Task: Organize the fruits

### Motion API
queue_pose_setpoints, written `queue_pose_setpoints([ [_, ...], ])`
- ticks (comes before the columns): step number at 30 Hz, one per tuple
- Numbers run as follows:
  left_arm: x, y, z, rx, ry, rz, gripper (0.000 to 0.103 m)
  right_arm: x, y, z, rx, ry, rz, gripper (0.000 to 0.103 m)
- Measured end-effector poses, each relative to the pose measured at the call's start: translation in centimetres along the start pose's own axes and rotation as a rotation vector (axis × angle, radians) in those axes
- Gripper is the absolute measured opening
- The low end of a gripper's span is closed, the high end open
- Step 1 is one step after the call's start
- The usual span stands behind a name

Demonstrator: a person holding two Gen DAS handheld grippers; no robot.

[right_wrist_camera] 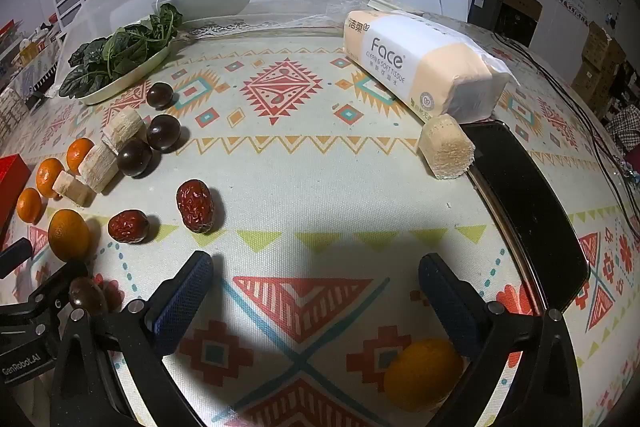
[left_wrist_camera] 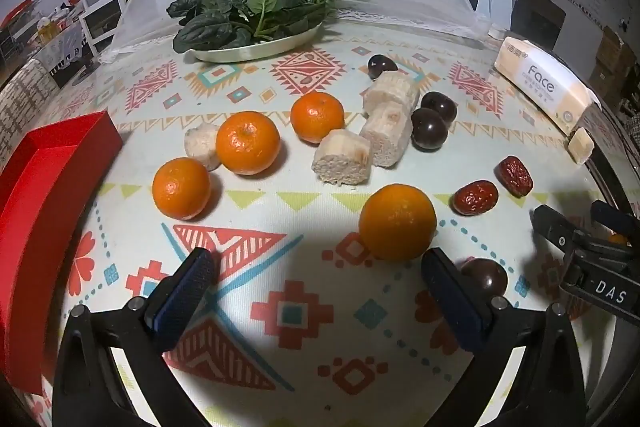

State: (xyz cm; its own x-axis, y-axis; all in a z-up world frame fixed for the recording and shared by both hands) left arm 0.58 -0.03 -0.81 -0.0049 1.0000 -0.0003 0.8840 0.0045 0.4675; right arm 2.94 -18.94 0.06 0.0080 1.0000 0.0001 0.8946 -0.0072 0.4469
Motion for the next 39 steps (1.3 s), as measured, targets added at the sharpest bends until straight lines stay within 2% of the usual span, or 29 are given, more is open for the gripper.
queue_pose_setpoints([
  [29,0.01,-0.02,-0.01,0.001,-0.004,-0.001,0.103,0.01,0.01,-0.01,0.0,0.0,0.0,0.103],
  [39,0.22,-0.8,-0.51,0.068,-0.079,0.118,0.103,-0.04,0.08,0.03,-0.001,0.016,-0.023,0.103],
])
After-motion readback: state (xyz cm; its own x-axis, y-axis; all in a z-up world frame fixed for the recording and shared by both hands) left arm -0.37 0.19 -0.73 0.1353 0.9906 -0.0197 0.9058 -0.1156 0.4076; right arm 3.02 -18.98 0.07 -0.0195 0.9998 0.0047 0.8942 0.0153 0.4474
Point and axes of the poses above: each gripper's, at about its wrist camera, not at the fingertips, and z roughly the way its jaws point, x to its left, y to its top, the point moved 1 cm from there along z, roughly the way its jaws point, and after that the axes turned 8 degrees about x, right-handed, at the moved point
